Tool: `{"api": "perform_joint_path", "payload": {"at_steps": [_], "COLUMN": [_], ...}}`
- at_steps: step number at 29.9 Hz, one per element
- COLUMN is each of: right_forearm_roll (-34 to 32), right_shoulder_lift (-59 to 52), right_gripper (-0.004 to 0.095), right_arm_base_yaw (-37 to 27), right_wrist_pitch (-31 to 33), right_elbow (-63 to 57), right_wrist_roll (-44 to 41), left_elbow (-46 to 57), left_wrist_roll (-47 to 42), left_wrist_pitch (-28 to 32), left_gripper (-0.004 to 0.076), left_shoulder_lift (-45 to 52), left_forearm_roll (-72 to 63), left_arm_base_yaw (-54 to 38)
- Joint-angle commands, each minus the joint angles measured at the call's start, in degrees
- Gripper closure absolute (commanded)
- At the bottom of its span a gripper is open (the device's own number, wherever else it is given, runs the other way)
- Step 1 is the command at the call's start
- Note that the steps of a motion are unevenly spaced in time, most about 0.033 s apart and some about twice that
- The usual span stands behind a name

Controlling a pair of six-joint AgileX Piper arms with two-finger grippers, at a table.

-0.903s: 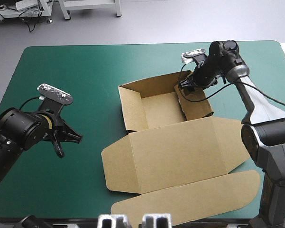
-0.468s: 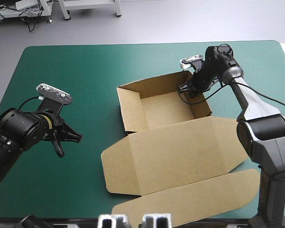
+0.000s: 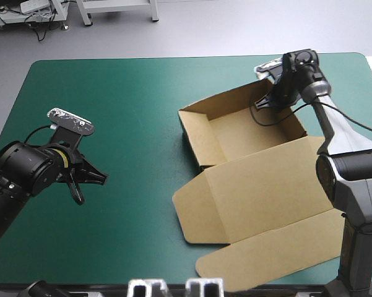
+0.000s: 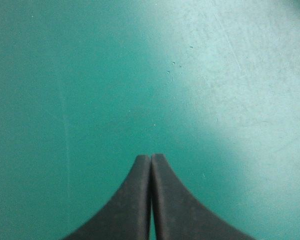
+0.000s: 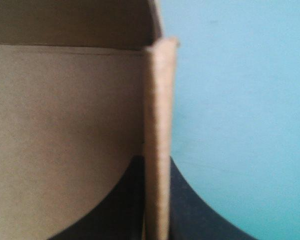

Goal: Fold the box

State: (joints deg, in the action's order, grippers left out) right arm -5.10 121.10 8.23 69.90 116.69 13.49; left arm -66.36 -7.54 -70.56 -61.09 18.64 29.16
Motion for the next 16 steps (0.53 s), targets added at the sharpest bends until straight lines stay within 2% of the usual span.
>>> {"api": "perform_joint_path", "payload": {"at_steps": [1,9,16], "right_forearm_roll": [-5.79,-5.62,-0.02], "right_shoulder_lift": [-3.54,-3.54,-3.54], "right_gripper": [0.0928,0.0928,0.0928], "right_arm_base_yaw": [-6.11,-22.3,-33.29], "right_wrist_pitch": [-4.59,-4.61,-4.2], "right_elbow": [5.26,7.43,7.43], "right_wrist_roll": [-2.55,-5.9,-7.0], "left_elbow": [-1.46,-1.46,-1.46], "left_wrist_roll": [-0.6,-0.6,-0.7], "left_wrist_pitch": [2.1,2.1,3.07], "left_gripper": [0.0734,0.0734,0.0734], "left_shoulder_lift": [1.04,1.04,1.04], "left_forearm_roll": [1.31,1.31,1.31], "left_arm_base_yaw": [0.11,0.11,0.11]}}
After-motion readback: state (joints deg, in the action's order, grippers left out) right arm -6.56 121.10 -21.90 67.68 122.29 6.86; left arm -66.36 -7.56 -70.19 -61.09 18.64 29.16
